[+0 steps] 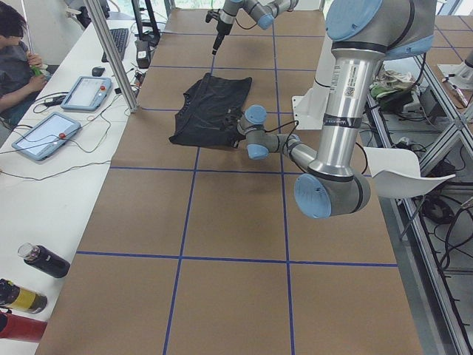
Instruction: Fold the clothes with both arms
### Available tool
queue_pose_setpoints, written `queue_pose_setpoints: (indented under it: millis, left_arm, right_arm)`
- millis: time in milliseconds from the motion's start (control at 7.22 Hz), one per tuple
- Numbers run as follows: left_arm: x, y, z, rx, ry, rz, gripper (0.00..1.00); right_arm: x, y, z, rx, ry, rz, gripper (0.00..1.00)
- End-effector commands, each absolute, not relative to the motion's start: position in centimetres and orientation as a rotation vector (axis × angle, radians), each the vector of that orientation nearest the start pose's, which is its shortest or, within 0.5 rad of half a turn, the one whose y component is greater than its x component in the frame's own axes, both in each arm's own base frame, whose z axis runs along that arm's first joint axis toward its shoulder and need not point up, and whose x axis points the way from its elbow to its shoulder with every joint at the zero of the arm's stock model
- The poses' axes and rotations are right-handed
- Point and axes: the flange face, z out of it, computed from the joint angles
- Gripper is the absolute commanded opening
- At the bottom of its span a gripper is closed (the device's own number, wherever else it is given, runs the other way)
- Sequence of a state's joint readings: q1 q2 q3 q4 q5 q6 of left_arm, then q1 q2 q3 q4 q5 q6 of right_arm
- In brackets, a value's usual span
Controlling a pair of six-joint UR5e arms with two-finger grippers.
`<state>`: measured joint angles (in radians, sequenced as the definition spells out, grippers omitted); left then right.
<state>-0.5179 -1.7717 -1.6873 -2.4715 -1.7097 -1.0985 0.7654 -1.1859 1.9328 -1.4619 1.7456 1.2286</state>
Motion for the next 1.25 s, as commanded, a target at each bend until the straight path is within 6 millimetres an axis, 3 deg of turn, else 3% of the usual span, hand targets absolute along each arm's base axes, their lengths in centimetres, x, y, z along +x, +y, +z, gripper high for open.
queue_pose_setpoints:
  millis: [0,138,277,554,692,831,1107]
  left_arm:
    - [41.9,-42.6,40.5,0.546,1.069,0.053,0.0]
    - [39.3,-45.7,41.7,0.607,1.003,0.066,0.0]
    - [38.7,-49.2,44.4,0.613,0.931,0.048,0.0]
    - [38.8,-61.0,45.5,0.67,0.791,0.048,0.0]
    - [39.7,-65.4,44.5,0.672,0.758,0.034,0.0]
    - [39.4,-69.0,43.1,0.691,0.726,0.045,0.0]
    - [36.1,-71.6,43.1,0.729,0.675,0.084,0.0]
  right_arm:
    - [-35.3,-48.3,27.7,0.304,-0.821,0.307,1.0]
    - [-36.0,-47.8,27.5,0.301,-0.826,0.293,1.0]
    - [-36.4,-47.5,27.5,0.306,-0.823,0.29,1.0]
    - [-36.7,-47.3,27.3,0.307,-0.825,0.285,1.0]
    - [-36.6,-47.3,27.2,0.309,-0.827,0.285,1.0]
    - [-36.6,-47.3,27.2,0.309,-0.827,0.285,1.0]
    - [-37.4,-46.9,27.0,0.299,-0.834,0.288,1.0]
